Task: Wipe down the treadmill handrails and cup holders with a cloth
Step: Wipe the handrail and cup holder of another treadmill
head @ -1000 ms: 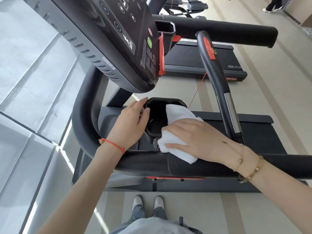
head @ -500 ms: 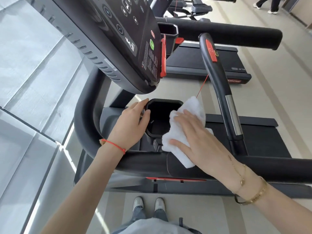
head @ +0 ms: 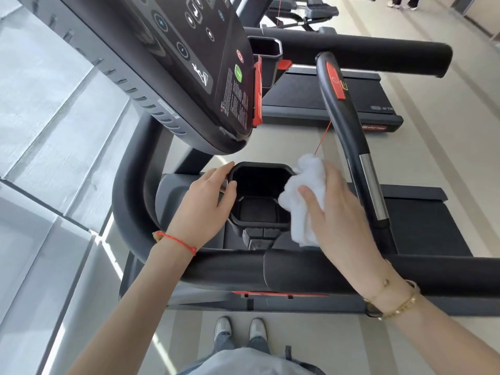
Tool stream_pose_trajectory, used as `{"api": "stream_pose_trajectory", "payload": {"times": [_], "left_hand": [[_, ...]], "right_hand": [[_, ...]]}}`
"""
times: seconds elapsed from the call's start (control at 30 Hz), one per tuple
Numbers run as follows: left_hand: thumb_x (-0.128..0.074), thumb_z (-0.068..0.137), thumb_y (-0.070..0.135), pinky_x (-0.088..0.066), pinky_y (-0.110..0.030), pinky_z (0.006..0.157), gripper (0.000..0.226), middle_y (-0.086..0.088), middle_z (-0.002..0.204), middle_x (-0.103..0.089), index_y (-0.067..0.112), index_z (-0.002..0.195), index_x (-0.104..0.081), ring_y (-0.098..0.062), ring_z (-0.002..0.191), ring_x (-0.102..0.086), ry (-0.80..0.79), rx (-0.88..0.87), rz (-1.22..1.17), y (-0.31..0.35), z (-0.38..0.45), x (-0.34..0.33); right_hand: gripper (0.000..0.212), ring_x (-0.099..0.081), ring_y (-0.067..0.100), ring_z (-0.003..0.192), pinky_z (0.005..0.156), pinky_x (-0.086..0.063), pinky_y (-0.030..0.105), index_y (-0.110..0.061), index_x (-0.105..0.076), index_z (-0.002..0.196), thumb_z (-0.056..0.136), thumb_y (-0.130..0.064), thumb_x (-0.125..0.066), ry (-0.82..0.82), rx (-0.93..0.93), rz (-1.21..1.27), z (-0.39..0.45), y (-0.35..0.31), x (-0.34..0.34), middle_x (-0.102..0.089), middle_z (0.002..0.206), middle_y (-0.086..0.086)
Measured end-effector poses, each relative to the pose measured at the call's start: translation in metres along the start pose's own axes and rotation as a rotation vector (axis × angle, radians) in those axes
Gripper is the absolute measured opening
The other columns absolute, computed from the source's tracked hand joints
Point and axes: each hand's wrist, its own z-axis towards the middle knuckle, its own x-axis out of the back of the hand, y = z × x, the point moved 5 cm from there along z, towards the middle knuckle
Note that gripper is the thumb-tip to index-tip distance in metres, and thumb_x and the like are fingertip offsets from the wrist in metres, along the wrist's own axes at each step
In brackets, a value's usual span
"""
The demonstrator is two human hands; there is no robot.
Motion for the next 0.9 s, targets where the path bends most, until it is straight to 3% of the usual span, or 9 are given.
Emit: {"api": "stream_pose_trajectory", "payload": {"times": [0.07, 0.13, 0.23, 0.4, 0.5, 0.57, 0.67, 0.8, 0.9], "left_hand": [[-0.049, 0.1, 0.022, -0.036, -0.009, 0.081, 0.043, 0.003, 0.104, -0.062, 0.017, 0.143, -0.048, -0.005, 0.086, -0.057, 0.0, -0.003, 0.007, -0.001, 0.0, -0.001], [-0.049, 0.1, 0.023, -0.038, -0.01, 0.082, 0.043, 0.003, 0.105, -0.062, 0.017, 0.142, -0.048, -0.004, 0.086, -0.056, 0.0, -0.011, 0.013, -0.002, 0.0, -0.001], [-0.048, 0.1, 0.024, -0.037, -0.01, 0.081, 0.042, 0.004, 0.105, -0.061, 0.018, 0.142, -0.048, -0.001, 0.086, -0.054, 0.0, -0.017, 0.015, -0.003, 0.0, -0.003], [-0.049, 0.099, 0.023, -0.038, -0.011, 0.081, 0.042, 0.003, 0.105, -0.061, 0.017, 0.141, -0.049, 0.001, 0.085, -0.052, 0.002, -0.009, 0.004, -0.003, -0.001, -0.002], [-0.05, 0.098, 0.026, -0.047, -0.024, 0.087, 0.043, 0.003, 0.111, -0.062, 0.016, 0.14, -0.049, -0.003, 0.088, -0.057, 0.013, 0.02, 0.008, -0.002, -0.002, -0.001], [-0.05, 0.098, 0.028, -0.051, -0.03, 0.087, 0.039, 0.003, 0.112, -0.063, 0.017, 0.136, -0.052, -0.004, 0.089, -0.058, 0.024, 0.039, 0.013, -0.002, -0.002, 0.001], [-0.05, 0.098, 0.028, -0.055, -0.036, 0.084, 0.033, 0.004, 0.107, -0.065, 0.017, 0.129, -0.057, -0.008, 0.09, -0.061, 0.023, 0.053, -0.001, -0.002, -0.001, 0.0], [-0.051, 0.098, 0.026, -0.054, -0.033, 0.084, 0.031, 0.007, 0.105, -0.064, 0.019, 0.127, -0.059, -0.006, 0.088, -0.061, 0.025, 0.039, -0.005, -0.002, 0.0, -0.001], [-0.051, 0.097, 0.028, -0.051, -0.025, 0.084, 0.034, 0.012, 0.103, -0.06, 0.02, 0.129, -0.058, -0.002, 0.088, -0.06, 0.028, 0.042, -0.004, -0.006, 0.0, -0.002]], "right_hand": [[0.063, -0.05, 0.024, 0.12, 0.081, -0.031, 0.026, -0.026, -0.013, 0.153, 0.1, -0.045, -0.041, -0.16, -0.023, -0.008, 0.003, -0.003, -0.022, -0.032, 0.152, 0.0], [0.069, -0.049, 0.026, 0.119, 0.081, -0.033, 0.029, -0.022, -0.008, 0.153, 0.099, -0.043, -0.045, -0.219, -0.043, -0.006, 0.012, -0.001, -0.033, -0.024, 0.155, 0.001], [0.066, -0.048, 0.023, 0.112, 0.082, -0.033, 0.029, -0.013, -0.018, 0.149, 0.098, -0.04, -0.05, -0.287, -0.056, -0.05, 0.042, 0.007, -0.038, -0.036, 0.146, 0.008], [0.044, -0.053, 0.024, 0.105, 0.075, -0.033, 0.031, -0.015, -0.041, 0.135, 0.099, -0.037, -0.051, -0.34, 0.169, -0.164, 0.083, -0.002, -0.043, -0.054, 0.125, 0.005], [0.055, -0.043, 0.009, 0.122, 0.093, -0.038, 0.026, -0.026, -0.028, 0.147, 0.098, -0.041, -0.049, -0.435, 0.25, 0.024, 0.066, 0.011, -0.036, -0.037, 0.142, -0.006], [0.063, -0.027, 0.001, 0.135, 0.109, -0.028, 0.019, -0.027, -0.017, 0.152, 0.098, -0.044, -0.046, -0.507, 0.3, 0.134, 0.055, 0.017, -0.032, -0.025, 0.149, -0.01], [0.063, -0.025, 0.006, 0.138, 0.115, -0.027, 0.027, -0.022, -0.017, 0.153, 0.1, -0.041, -0.045, -0.524, 0.407, 0.032, 0.064, 0.012, -0.034, -0.024, 0.15, -0.007], [0.053, -0.045, 0.018, 0.124, 0.095, -0.043, 0.037, -0.022, -0.031, 0.146, 0.099, -0.04, -0.048, -0.489, 0.569, -0.376, 0.093, -0.016, -0.048, -0.041, 0.142, -0.005], [0.034, -0.058, 0.023, 0.104, 0.074, -0.04, 0.034, -0.021, -0.045, 0.129, 0.098, -0.034, -0.05, -0.49, 0.638, -0.516, 0.107, -0.034, -0.063, -0.057, 0.125, -0.006]]}}
